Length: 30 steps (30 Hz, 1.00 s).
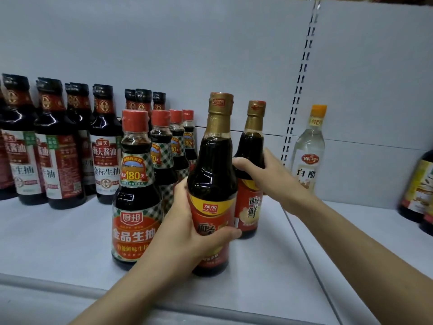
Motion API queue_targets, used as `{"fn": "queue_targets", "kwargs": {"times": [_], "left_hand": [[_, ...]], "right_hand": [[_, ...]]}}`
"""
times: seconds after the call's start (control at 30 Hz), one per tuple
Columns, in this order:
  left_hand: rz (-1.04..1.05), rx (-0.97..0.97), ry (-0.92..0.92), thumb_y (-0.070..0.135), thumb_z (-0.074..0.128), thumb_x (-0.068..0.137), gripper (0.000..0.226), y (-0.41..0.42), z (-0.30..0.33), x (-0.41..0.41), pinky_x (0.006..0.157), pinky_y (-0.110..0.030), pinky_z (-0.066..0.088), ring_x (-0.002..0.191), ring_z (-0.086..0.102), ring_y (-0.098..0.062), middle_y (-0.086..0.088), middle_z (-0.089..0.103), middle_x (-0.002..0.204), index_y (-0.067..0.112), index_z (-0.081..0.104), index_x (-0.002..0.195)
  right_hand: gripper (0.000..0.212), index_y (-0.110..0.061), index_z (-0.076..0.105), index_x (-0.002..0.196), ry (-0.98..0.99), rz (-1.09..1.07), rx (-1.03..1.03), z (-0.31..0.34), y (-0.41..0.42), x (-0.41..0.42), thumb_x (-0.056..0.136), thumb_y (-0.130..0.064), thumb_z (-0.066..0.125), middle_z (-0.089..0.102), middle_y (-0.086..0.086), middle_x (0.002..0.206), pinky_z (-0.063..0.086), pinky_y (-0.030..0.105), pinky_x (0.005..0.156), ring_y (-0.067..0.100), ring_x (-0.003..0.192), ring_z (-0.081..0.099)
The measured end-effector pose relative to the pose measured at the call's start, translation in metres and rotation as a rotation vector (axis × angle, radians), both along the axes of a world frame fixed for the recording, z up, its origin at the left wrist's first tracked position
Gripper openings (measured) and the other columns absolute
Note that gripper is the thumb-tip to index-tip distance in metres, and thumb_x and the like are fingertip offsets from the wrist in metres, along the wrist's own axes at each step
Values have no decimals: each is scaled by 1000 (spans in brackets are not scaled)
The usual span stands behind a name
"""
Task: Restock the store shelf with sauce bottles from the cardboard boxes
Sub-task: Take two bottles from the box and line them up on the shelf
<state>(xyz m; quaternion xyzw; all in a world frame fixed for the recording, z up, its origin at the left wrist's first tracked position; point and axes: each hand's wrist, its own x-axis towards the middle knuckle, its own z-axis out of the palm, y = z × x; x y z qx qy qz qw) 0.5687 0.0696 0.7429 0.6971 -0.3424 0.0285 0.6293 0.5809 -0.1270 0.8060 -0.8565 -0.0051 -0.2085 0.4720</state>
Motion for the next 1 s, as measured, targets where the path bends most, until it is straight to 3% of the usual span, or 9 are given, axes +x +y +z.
{"fn": "queue_targets", "kwargs": {"times": [0.2,0.3,0.43,0.63,0.73,0.8,0.9,1.0], "left_hand": [[72,109,-24,38,86,62,100,3,-1,4,86,-13,49,104,55,14,28,55,120,47,20,138],[76,103,2,38,85,64,96,0,-3,5,85,-11,50,102,56,14,25,56,118,42,22,135],[62,116,15,35,85,66,84,-11,-3,12,91,-20,52,103,58,10,20,58,117,36,31,130],[69,62,5,31,84,68,81,-36,-4,18,90,-19,51,102,58,8,19,57,116,32,31,130],[63,95,-20,35,83,68,80,-45,-5,23,96,-25,49,109,56,2,15,54,122,35,28,127],[51,159,-35,38,84,66,87,-45,-7,26,100,-28,46,116,52,-1,14,50,128,40,23,128],[94,260,-71,41,86,62,90,-39,-8,26,99,-22,44,115,49,2,18,46,127,44,24,127],[133,275,-100,40,88,61,83,-40,-6,27,84,-9,42,107,51,6,22,49,120,43,30,121]], "right_hand": [[72,-23,41,128,44,-139,-116,6,-19,32,78,-74,54,61,1,122,52,46,89,20,106,61],[77,-18,24,143,191,-168,-182,15,-28,39,87,-62,54,51,6,133,45,36,81,22,108,54],[88,-18,9,148,328,-143,-303,15,-36,35,87,-45,66,48,4,120,49,29,65,21,96,58],[84,-23,22,146,210,-159,-285,5,-43,36,82,-47,71,51,1,121,54,28,60,24,102,60],[78,-22,29,144,154,-194,-252,-1,-45,39,82,-41,72,57,6,129,56,38,78,25,109,60],[80,-23,29,145,130,-169,-197,-5,-46,37,81,-31,76,58,6,130,52,36,83,25,114,59],[84,-20,32,144,114,-163,-134,-7,-48,38,75,-24,81,58,7,130,51,38,89,25,117,57],[72,-12,40,135,132,-225,-103,-8,-47,45,77,-26,80,59,9,126,49,37,87,24,110,57]]}}
